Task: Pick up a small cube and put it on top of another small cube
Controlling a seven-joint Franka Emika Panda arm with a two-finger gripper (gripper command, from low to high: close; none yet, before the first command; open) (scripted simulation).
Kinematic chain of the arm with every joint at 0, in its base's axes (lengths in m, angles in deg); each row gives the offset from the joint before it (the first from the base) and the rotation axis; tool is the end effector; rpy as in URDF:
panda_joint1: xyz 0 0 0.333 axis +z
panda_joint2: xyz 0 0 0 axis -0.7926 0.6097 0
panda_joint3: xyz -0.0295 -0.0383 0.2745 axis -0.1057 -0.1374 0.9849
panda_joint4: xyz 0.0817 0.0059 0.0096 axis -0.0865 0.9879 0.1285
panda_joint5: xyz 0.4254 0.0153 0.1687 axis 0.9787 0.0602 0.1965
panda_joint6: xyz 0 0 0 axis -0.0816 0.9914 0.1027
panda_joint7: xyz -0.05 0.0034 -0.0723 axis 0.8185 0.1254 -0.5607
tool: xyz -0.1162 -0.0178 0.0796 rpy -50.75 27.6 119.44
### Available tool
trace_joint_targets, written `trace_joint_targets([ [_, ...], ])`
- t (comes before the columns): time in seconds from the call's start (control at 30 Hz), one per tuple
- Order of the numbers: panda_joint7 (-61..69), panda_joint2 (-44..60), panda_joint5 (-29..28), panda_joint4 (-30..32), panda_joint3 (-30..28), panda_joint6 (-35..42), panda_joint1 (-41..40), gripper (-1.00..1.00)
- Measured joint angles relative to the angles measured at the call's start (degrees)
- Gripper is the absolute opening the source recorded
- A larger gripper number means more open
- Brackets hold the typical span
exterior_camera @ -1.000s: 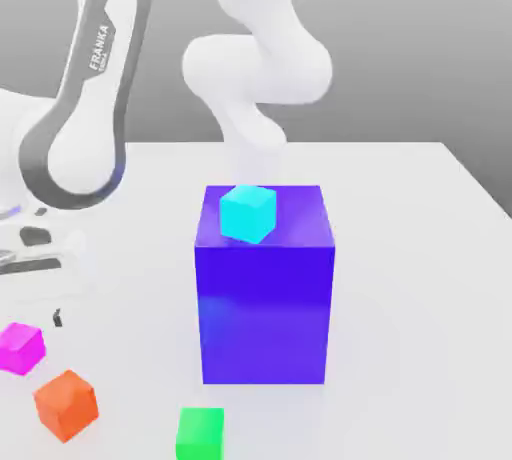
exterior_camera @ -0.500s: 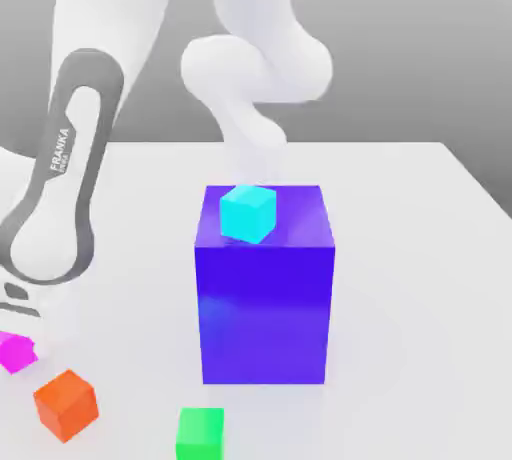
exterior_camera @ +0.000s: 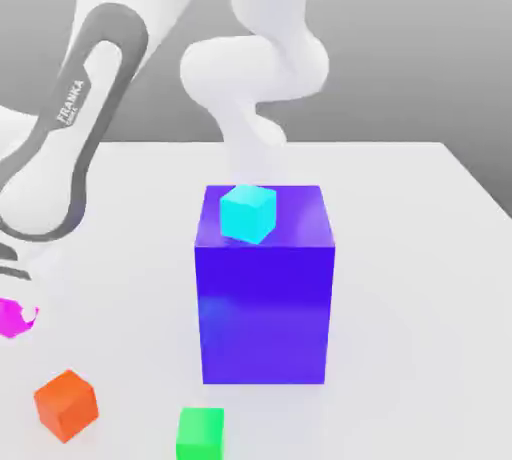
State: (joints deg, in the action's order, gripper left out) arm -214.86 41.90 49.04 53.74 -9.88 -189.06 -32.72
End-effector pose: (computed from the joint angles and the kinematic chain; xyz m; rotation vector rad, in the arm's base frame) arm 0.3215 -0.3656 0.0573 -1.6010 -2.6276 0.0063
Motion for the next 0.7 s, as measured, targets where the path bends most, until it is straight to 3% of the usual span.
trace_joint_targets([
  [0.37,0.0,7.7,2.2,-0.6,-5.6,9.3,12.3,-1.0],
  [0.7,0.0,4.4,0.3,-1.1,-10.0,9.0,26.5,-1.0],
])
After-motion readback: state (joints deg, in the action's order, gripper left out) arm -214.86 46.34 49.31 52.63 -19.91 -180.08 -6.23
